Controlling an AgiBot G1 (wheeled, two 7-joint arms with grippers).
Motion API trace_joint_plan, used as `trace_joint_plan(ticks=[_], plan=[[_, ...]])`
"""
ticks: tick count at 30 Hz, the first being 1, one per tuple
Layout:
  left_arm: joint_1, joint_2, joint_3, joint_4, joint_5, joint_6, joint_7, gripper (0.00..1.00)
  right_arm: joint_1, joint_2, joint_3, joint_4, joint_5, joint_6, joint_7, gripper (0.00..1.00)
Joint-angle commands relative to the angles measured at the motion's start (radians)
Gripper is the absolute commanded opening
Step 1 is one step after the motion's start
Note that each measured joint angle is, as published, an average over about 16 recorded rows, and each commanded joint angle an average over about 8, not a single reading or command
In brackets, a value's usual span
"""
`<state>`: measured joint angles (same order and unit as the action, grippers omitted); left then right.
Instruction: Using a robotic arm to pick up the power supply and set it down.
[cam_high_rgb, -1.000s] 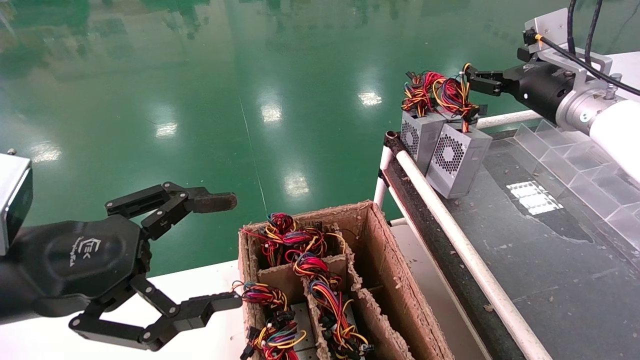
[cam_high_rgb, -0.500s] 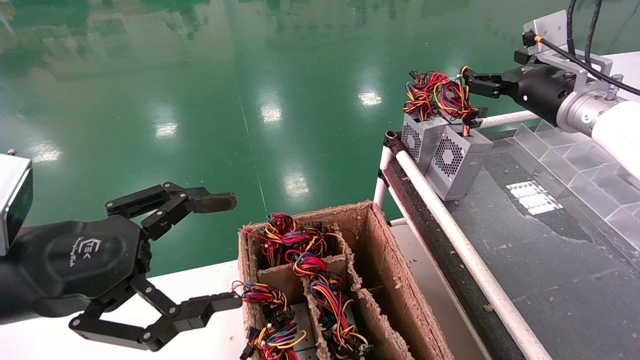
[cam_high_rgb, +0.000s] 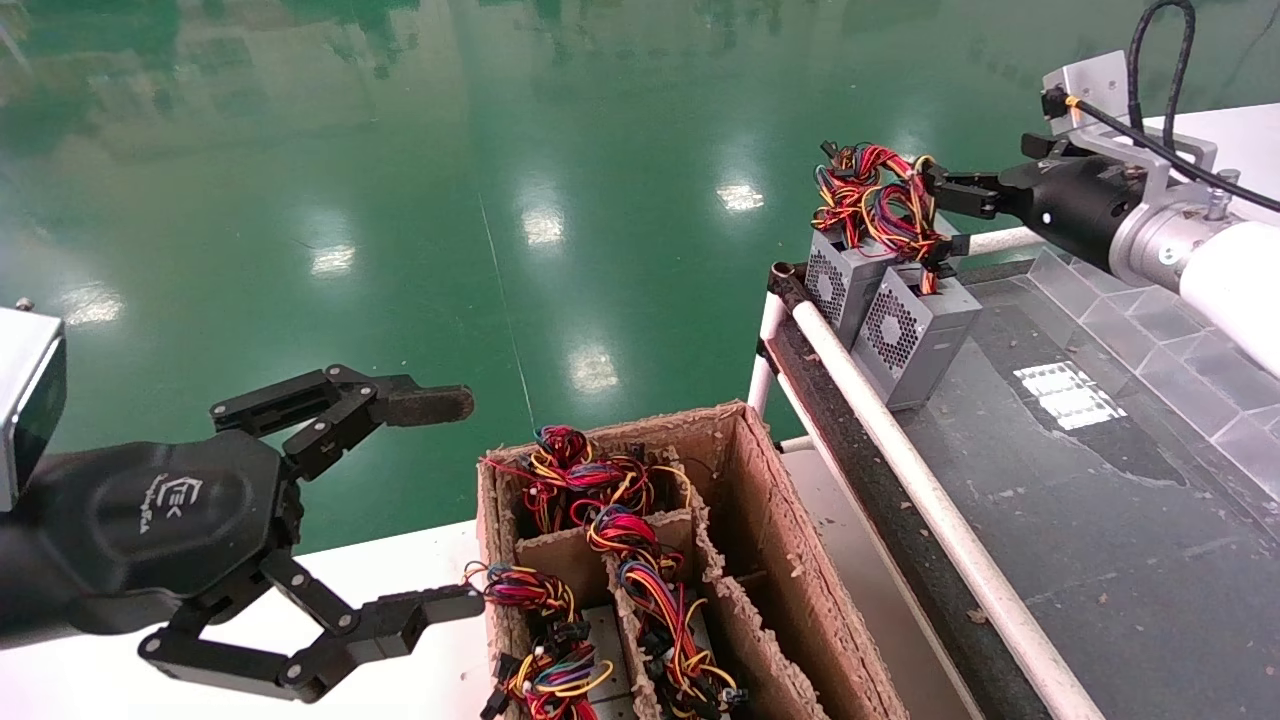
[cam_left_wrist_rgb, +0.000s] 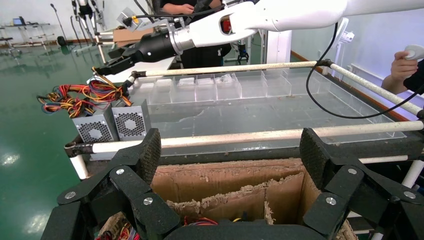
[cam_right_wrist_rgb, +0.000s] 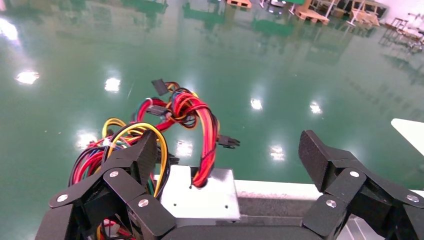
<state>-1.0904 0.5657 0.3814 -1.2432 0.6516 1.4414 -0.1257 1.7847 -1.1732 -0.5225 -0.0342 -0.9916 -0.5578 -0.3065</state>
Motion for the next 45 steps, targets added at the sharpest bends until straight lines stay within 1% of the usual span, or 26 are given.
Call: trace_joint_plan(ticks=[1,6,11,45], plan=[[0.000,0.000,0.000,0.000,0.000,0.000,0.000,1.00,0.004,-0.001,-0.002,-0.002,-0.003,0.012,0.014,1.00],[0.000,0.000,0.000,0.000,0.000,0.000,0.000,1.00,0.008,-0.014,-0.006,0.004,-0.008,0.073,0.024,1.00],[0.000,0.000,0.000,0.000,0.000,0.000,0.000,1.00,0.003,-0.020,-0.013,0.007,-0.018,0.091,0.034,1.00],[0.000,0.000,0.000,0.000,0.000,0.000,0.000,1.00,0.006,-0.033,-0.044,0.024,-0.065,0.001,0.128,1.00]])
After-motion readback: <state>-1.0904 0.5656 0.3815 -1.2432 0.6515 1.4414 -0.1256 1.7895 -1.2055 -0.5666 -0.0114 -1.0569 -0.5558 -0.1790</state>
